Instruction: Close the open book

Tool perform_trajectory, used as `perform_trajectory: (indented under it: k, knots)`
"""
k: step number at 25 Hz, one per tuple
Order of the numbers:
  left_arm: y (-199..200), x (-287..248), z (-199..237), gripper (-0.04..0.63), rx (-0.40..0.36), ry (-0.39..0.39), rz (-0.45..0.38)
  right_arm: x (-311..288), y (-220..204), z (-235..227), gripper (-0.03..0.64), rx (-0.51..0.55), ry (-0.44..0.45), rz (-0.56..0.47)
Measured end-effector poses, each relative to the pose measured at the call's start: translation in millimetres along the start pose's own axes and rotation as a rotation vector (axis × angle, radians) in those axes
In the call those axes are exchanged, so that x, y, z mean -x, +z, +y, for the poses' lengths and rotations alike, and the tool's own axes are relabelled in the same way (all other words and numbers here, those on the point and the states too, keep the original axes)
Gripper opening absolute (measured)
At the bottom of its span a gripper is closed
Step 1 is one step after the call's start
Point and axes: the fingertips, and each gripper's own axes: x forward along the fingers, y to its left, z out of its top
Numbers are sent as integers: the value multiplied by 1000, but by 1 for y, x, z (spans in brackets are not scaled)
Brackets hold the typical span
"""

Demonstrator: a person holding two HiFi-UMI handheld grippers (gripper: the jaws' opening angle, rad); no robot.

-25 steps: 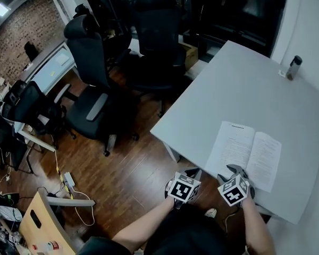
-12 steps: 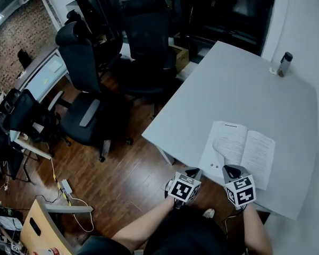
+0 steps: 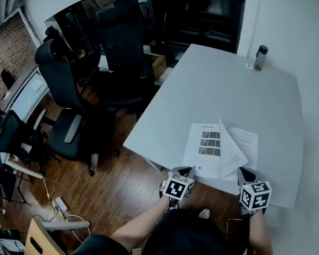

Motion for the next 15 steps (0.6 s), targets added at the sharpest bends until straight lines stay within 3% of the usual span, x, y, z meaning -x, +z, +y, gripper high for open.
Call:
perform_trajectory:
  k: [9,15]
  knots:
    - [13,-25,-44,5,-45,-74,-3,30,-75,-43,11,-134,-95,114]
    - [9,-21,-40,6,-46,-57,3,53,-79,-63,49,-162,-183,92]
